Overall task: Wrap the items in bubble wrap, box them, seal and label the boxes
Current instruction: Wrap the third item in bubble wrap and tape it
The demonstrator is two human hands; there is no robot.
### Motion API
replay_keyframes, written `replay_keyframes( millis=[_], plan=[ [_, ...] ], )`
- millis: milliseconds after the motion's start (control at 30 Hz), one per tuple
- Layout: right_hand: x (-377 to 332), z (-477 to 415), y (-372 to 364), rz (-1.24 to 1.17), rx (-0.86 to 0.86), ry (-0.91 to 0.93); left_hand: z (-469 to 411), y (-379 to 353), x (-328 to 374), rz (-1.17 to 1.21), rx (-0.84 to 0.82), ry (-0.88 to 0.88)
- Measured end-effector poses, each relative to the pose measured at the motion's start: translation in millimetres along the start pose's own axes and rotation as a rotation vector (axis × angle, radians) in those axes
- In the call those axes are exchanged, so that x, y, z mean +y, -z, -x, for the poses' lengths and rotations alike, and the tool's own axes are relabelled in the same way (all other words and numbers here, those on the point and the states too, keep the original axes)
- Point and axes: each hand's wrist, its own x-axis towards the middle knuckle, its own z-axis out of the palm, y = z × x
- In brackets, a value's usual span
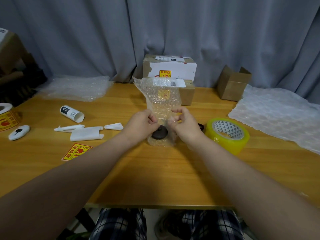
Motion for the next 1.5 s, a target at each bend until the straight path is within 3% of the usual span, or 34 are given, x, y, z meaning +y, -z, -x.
replay_keyframes(
  millis=[267,400,600,700,933,1067,1133,1233,1500],
  plan=[
    [-2.5,8.2,-5.7,-0.145,-0.050,-0.056,3.6,-0.4,-4.2,0.143,-0.092,-0.021],
    [-2.5,7.0,-0.8,-0.135,-0.012,-0.086,7.1,-3.2,-17.8,0.018,-0.178,-0.079],
    [0.9,-1.9,0.9,0.306,0.065,-0.011,5.7,-7.7,-22.3,0.046,-0.151,-0.031],
    [-4.6,-3.8,1.0,0.293,0.131,0.086,2.8,-7.9,-19.7,-0.004,-0.169,0.026],
    [-2.9,6.7,-6.2,0.133,-0.158,0.139,4.4,-8.8,-13.0,0.183,-0.164,0.049],
    [-0.6,0.7,1.7,0.252,-0.309,0.171,4.3,9.3,-26.0,0.406,-0.208,0.163],
    [4.6,-3.0,3.9,0.352,-0.370,0.223,6.0,20.0,-25.6,0.332,-0.307,0.040],
    [6.2,-8.2,8.0,0.429,-0.434,0.272,7.7,26.2,-23.4,-0.107,-0.403,-0.236],
    [6.3,-6.8,15.7,0.420,-0.503,0.323,9.9,30.1,-28.7,-0.593,-0.321,-0.680]
  ],
)
